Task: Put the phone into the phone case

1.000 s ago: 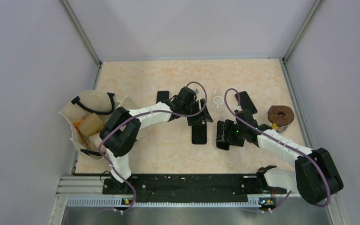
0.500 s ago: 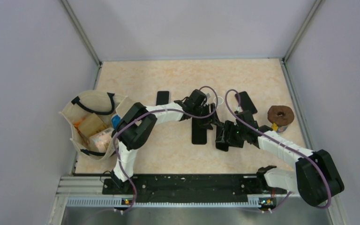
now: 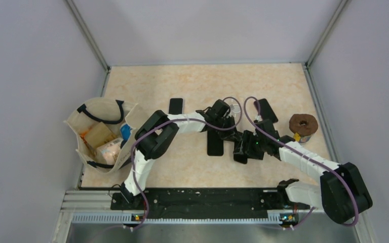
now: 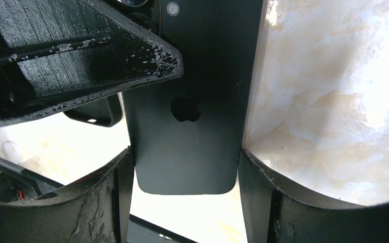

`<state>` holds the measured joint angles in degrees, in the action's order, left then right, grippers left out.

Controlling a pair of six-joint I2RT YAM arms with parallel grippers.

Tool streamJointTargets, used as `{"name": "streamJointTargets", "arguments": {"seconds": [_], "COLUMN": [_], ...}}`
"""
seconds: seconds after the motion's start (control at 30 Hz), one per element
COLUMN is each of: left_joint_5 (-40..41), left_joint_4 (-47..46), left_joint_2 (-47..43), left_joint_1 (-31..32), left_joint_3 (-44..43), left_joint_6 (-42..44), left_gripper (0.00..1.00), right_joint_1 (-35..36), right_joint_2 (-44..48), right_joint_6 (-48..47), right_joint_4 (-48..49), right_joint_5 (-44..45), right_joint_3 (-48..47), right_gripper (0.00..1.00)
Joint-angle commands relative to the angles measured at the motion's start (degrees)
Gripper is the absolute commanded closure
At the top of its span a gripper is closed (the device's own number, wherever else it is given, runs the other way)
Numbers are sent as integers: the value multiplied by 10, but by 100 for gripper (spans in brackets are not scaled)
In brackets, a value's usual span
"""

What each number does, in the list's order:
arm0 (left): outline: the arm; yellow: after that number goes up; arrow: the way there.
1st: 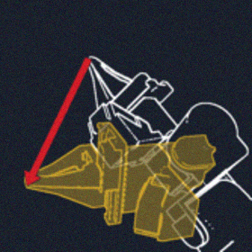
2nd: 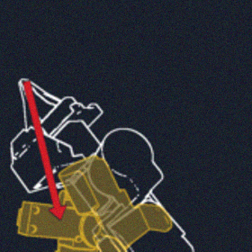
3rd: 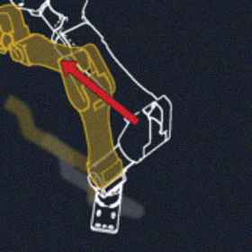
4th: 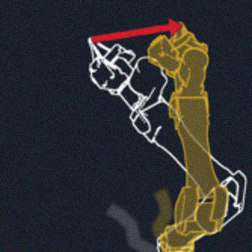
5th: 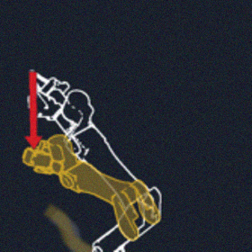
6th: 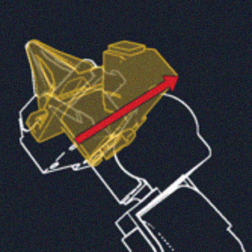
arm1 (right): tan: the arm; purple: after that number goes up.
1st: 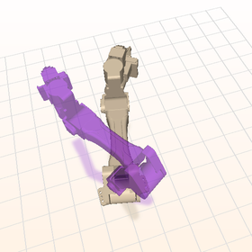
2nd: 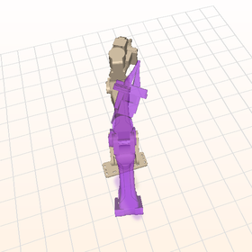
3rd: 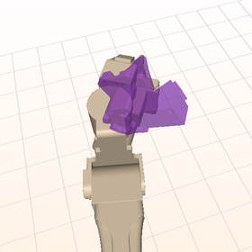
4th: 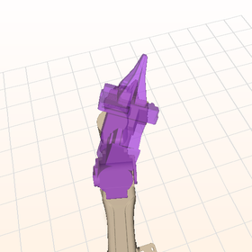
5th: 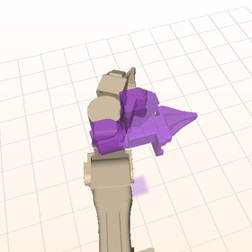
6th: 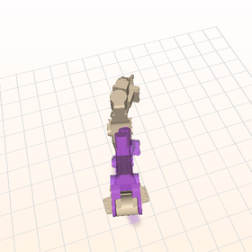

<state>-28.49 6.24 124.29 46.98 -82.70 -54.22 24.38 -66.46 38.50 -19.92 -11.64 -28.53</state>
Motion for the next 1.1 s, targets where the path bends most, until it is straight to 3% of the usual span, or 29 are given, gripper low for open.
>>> {"name": "streamJointTargets", "arguments": {"seconds": [0.0, 0.2, 0.47, 0.77, 1.07], "left_joint_5": [10, 68, 138, 162, 144], "left_joint_4": [-2, 58, 160, 245, 245], "left_joint_2": [-5, -67, -158, -191, -206], "left_joint_1": [4, 4, 3, -1, -11], "left_joint_3": [-20, -11, -17, -34, -20], "left_joint_6": [3, 11, -12, -35, -48], "left_gripper": [98, 100, 100, 100, 100], "right_joint_1": [15, 105, 281, 389, 434], "right_joint_2": [17, 35, -11, -138, -224], "right_joint_6": [-10, -5, 32, 58, 64], "right_joint_4": [-55, -125, -211, -282, -300], "right_joint_5": [40, 172, 370, 547, 594], "right_joint_3": [-22, -120, -237, -348, -384], "right_gripper": [42, 30, 31, 47, 64]}}
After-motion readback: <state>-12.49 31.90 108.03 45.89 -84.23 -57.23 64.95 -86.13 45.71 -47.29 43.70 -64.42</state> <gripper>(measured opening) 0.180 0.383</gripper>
